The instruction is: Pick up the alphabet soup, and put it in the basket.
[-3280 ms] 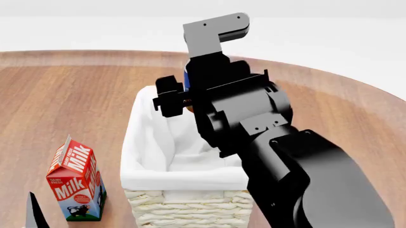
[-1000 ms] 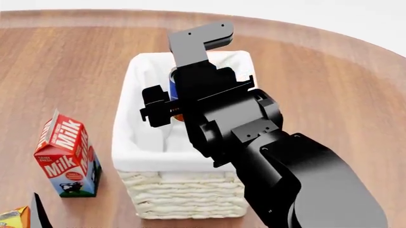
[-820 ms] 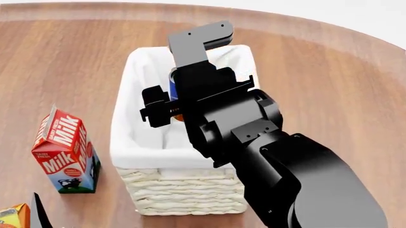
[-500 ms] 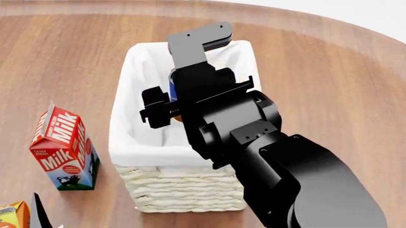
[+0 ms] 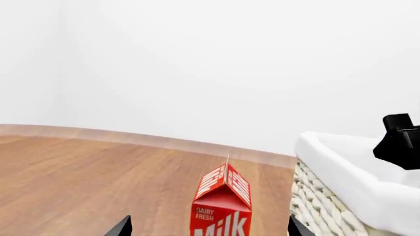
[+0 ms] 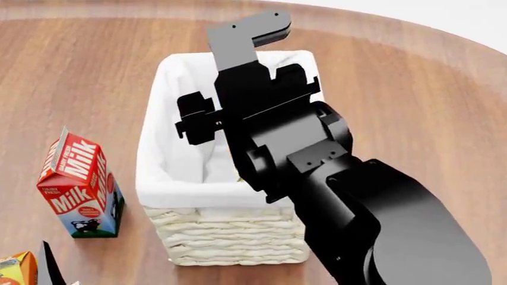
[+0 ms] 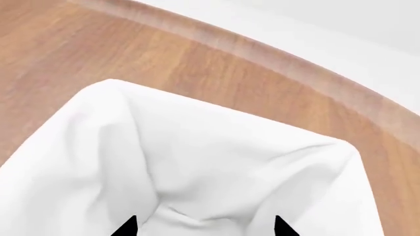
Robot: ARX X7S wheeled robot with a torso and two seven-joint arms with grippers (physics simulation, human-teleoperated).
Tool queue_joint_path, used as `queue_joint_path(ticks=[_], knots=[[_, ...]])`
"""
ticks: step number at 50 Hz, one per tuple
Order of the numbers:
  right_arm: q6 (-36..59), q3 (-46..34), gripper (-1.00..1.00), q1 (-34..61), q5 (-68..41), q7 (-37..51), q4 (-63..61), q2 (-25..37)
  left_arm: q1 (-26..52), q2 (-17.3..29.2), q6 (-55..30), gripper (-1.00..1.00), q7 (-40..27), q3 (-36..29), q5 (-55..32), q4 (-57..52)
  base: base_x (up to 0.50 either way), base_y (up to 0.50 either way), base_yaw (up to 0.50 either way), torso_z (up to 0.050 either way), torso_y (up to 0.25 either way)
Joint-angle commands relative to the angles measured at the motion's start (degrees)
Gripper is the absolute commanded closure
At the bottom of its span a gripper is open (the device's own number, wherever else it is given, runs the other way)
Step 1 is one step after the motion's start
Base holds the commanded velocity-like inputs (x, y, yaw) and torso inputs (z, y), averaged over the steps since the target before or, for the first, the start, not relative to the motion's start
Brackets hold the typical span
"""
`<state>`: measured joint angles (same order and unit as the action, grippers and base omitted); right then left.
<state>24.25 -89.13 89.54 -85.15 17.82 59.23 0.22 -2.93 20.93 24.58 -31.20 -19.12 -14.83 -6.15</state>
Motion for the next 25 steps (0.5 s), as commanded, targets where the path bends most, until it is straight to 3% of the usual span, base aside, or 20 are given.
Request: queue_joint_path(ticks=[1, 25], knots=[[-0.1, 1.3, -1.0, 2.8, -0.6, 2.9, -7.6, 3.2, -0.1, 0.1, 0.0, -1.0, -0.1, 0.0, -0.1, -0.2, 0.0, 0.0, 0.0, 0.0, 0.0], [-2.0, 6.4, -1.0, 8.6, -0.7, 22.2, -49.8, 26.4, -0.1, 0.3, 0.2, -1.0, -0.3, -0.1, -0.1, 0.0, 0.0, 0.0, 0.0, 0.0, 0.0]])
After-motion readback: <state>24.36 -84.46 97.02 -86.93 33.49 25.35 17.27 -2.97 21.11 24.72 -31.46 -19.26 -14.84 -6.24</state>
